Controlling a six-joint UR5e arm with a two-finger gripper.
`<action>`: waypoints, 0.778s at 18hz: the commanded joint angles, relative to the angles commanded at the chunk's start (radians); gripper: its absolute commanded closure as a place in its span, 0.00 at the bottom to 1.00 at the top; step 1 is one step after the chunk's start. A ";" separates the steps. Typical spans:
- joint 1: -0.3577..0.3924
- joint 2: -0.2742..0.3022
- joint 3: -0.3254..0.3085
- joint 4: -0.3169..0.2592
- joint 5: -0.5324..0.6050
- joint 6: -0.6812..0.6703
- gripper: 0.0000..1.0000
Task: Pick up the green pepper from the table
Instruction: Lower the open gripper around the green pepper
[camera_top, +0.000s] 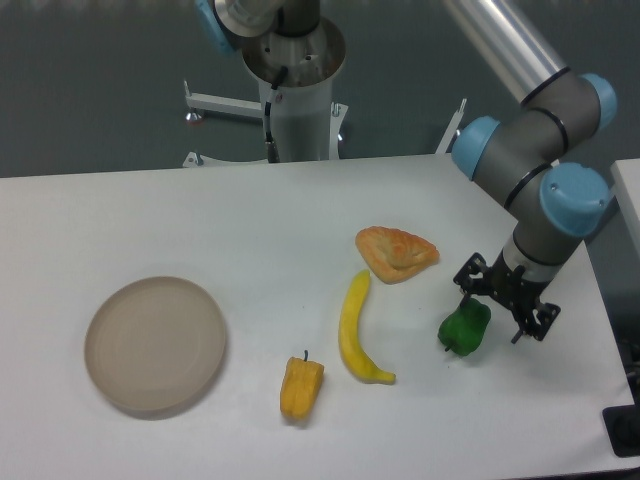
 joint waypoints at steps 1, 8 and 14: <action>0.000 -0.002 -0.011 0.002 -0.005 -0.009 0.00; -0.003 -0.012 -0.015 0.009 -0.008 -0.025 0.00; -0.014 -0.028 -0.015 0.029 -0.019 -0.055 0.00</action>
